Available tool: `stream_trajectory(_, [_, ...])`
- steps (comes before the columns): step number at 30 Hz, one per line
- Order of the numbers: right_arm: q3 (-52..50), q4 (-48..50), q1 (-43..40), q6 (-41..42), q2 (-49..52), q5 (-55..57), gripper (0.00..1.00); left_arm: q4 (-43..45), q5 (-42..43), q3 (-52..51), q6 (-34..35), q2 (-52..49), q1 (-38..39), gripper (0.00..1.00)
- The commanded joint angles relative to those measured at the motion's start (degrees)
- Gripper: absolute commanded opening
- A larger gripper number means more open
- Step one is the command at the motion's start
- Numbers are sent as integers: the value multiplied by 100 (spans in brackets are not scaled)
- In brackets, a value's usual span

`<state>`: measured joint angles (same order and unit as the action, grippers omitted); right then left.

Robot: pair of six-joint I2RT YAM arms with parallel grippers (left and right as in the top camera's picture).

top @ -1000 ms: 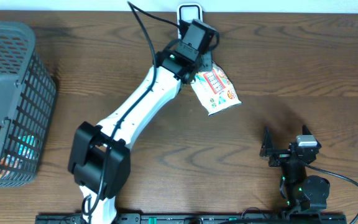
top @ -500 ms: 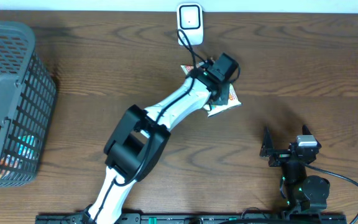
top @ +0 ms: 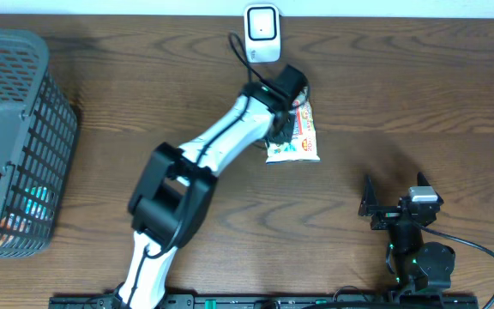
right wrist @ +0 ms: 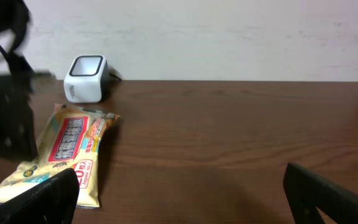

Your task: Scan the item barcode

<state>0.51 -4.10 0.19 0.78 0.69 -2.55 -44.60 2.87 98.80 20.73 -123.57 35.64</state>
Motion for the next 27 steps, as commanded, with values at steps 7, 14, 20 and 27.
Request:
stream_trajectory(7, [-20,-17,24,-61,-31,48,99,918,-28,-2,39,953,-184,26])
stream_trajectory(14, [-20,-17,24,-61,-31,48,99,1766,-31,-17,59,470,-109,26])
stream_trajectory(20, [-20,-17,24,-61,-31,48,99,2162,-81,-17,52,-249,-85,33])
stream_trajectory(27, [-20,-17,24,-61,-31,48,99,2247,-96,-17,44,-831,-96,37])
